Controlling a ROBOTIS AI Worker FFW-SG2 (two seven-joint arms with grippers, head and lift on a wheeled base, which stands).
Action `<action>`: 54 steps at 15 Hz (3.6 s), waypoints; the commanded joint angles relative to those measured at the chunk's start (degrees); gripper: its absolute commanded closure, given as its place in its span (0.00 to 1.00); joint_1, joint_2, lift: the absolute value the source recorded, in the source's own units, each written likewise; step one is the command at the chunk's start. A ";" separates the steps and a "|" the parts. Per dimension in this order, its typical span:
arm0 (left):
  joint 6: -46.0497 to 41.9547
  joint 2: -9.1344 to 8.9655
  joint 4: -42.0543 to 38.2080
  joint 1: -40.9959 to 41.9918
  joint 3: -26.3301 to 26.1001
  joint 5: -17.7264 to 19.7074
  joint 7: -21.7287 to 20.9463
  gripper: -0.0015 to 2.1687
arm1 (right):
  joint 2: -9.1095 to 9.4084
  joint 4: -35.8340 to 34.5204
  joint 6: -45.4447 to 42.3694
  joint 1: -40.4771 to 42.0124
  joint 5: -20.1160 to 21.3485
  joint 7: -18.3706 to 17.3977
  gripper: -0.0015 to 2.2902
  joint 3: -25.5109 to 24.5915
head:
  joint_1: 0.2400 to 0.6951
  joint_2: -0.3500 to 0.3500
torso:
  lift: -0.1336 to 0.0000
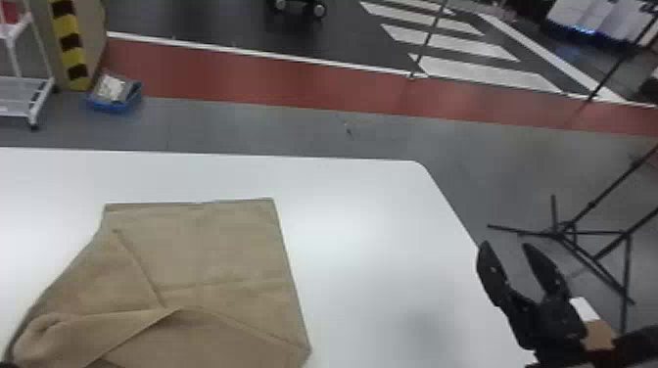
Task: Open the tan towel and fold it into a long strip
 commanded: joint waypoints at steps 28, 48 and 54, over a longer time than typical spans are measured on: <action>1.05 -0.41 0.10 -4.29 -0.95 -1.78 -0.02 0.80 | -6.68 15.33 40.26 -40.96 49.48 0.80 0.04 37.60 | 1.00 0.43 | 0.10; 1.58 -0.41 2.82 -8.95 -3.67 -1.60 0.86 0.80 | -0.61 30.10 43.07 -48.96 44.91 1.06 0.66 34.97 | 1.00 0.54 | 0.10; 1.58 -0.41 1.50 -11.94 1.25 -0.64 0.86 0.80 | -1.32 9.01 50.45 -38.15 36.65 0.71 0.66 15.98 | 1.00 0.45 | 0.10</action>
